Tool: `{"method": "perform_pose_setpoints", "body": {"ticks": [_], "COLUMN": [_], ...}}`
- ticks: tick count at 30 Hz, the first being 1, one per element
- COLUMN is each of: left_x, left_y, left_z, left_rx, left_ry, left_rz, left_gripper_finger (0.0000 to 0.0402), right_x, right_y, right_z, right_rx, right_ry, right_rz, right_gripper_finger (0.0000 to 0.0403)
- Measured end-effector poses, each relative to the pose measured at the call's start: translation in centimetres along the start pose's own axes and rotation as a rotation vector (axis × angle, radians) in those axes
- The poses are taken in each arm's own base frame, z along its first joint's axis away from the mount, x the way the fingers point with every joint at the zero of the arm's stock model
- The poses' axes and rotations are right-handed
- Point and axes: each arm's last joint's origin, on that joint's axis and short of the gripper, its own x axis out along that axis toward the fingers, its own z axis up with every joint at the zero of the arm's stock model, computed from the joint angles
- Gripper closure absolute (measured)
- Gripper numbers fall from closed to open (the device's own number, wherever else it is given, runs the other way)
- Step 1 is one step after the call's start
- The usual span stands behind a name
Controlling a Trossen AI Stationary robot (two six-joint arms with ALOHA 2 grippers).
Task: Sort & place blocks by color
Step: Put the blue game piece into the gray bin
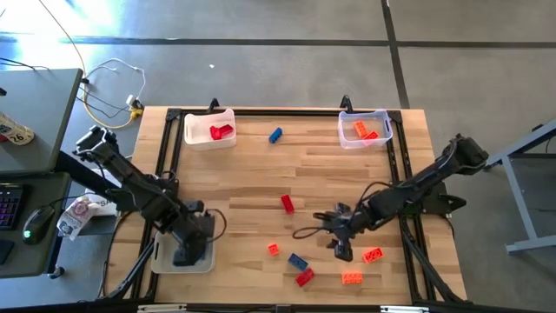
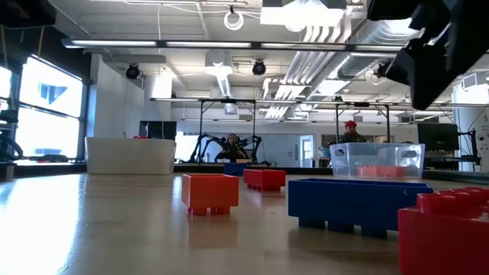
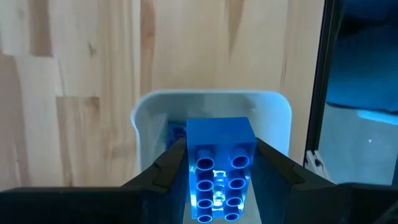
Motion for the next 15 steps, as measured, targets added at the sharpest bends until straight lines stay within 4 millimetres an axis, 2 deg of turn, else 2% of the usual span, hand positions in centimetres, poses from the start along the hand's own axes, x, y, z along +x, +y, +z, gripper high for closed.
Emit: {"method": "perform_pose_setpoints", "body": {"ticks": [15], "left_x": [3.5], "left_y": [-1.1], "left_z": [0.6], "left_rx": [-0.018], "left_ry": [0.139], "left_rz": [0.051], "left_gripper_finger": [0.0275], "right_x": [-0.3], "right_y": [2.4], "right_z": [-4.2], "right_rx": [0.139], "right_ry": [0.142], "right_rz": [-0.068], "right_gripper_finger": [0.0178]}}
